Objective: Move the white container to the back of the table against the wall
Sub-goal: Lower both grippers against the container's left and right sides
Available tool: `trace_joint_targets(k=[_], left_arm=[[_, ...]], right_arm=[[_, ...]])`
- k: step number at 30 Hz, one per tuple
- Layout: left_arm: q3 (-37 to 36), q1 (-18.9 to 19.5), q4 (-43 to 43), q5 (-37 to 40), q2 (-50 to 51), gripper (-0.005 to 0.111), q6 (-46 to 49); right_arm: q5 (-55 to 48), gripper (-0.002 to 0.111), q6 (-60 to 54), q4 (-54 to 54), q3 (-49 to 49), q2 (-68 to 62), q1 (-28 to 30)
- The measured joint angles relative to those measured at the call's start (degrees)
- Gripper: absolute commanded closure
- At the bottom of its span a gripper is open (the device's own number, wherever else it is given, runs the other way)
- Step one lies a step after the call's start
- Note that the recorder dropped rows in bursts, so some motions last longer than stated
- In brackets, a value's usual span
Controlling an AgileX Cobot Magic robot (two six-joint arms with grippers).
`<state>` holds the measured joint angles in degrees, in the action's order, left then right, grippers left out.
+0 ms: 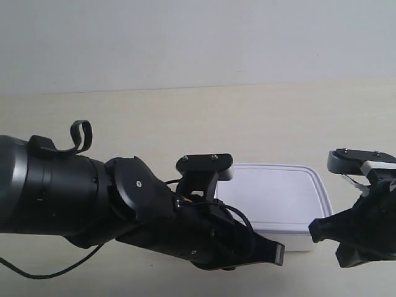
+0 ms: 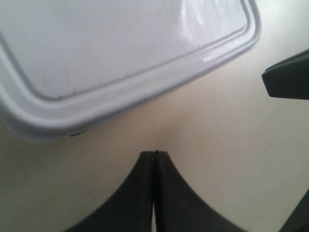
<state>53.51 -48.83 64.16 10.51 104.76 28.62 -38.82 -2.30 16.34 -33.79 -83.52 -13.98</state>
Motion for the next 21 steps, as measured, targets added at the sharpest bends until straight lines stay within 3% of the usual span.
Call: trace_joint_targets(k=[16, 21], left_arm=[[2.38, 0.12, -1.76, -1.52, 3.86, 0.107, 0.54], [2.38, 2.75, -1.76, -1.52, 3.98, 0.107, 0.76]], right_arm=[[0.41, 0.108, 0.00, 1.74, -5.61, -4.30, 0.00], [0.30, 0.108, 0.00, 1.74, -6.66, -6.37, 0.00]])
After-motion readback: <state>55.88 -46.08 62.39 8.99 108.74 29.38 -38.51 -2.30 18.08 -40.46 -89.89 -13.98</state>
